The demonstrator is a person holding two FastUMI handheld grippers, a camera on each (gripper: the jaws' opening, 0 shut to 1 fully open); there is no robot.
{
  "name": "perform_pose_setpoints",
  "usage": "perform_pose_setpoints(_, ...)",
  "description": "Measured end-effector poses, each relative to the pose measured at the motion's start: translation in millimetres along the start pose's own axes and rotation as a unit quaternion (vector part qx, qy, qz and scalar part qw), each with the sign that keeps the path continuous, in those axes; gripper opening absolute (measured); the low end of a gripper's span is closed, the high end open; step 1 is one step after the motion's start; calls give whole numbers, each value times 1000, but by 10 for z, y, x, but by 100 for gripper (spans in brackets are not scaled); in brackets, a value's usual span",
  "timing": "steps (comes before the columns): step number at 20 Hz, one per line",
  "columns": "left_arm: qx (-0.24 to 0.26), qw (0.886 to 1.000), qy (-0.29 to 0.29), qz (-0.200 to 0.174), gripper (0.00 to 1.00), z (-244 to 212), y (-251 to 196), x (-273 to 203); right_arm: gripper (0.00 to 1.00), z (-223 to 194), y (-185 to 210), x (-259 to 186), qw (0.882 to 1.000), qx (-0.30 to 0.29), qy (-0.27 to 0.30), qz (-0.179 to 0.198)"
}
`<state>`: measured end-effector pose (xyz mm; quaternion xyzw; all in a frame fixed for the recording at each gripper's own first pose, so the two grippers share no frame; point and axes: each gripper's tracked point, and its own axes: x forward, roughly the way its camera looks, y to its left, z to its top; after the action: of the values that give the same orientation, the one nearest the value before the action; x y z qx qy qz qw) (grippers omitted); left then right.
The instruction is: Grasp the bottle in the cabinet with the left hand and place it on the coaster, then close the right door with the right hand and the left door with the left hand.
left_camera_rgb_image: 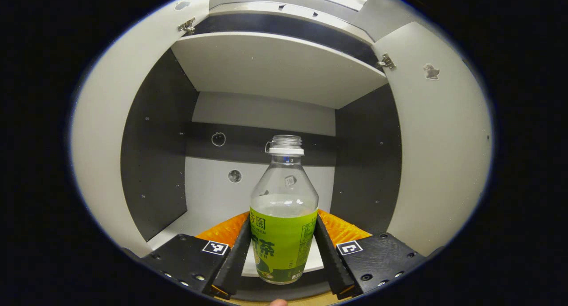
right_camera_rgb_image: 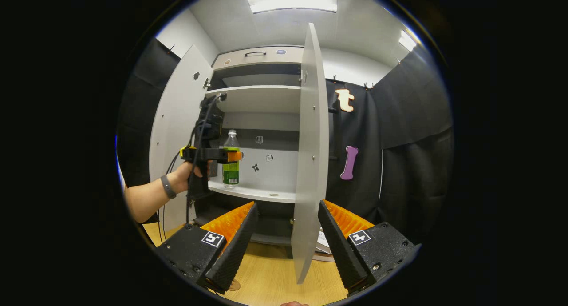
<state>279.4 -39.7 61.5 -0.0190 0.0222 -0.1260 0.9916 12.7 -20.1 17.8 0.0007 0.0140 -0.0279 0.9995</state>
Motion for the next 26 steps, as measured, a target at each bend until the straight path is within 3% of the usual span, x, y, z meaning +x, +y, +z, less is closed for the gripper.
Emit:
perform_pose_setpoints(3, 6, 1000, -2, -15, 77, -76, -128, -382, 84, 54, 74, -23, 1000, -1, -5, 14)
perform_pose_setpoints(8, 13, 999, 19, -26, 73, -591, -364, -950, 84, 124, 204, -93, 999, 1, -11, 40)
perform_pose_setpoints(13, 15, 998, 52, -29, 73, -1271, -566, -1356, 84, 137, 120, -182, 1000, 2, -12, 29)
perform_pose_setpoints(17, 31, 999, 38, -1, 73, -1686, -633, -1629, 84, 241, -51, -213, 1000, -3, -18, 11)
perform_pose_setpoints(22, 12, 999, 33, 21, 74, -2167, -702, -1948, 84, 257, -187, -264, 1000, 2, -13, -5)
perform_pose_setpoints(26, 21, 999, 47, 12, 73, -2541, -786, -2154, 84, 246, -161, -259, 1000, -6, -3, -4)
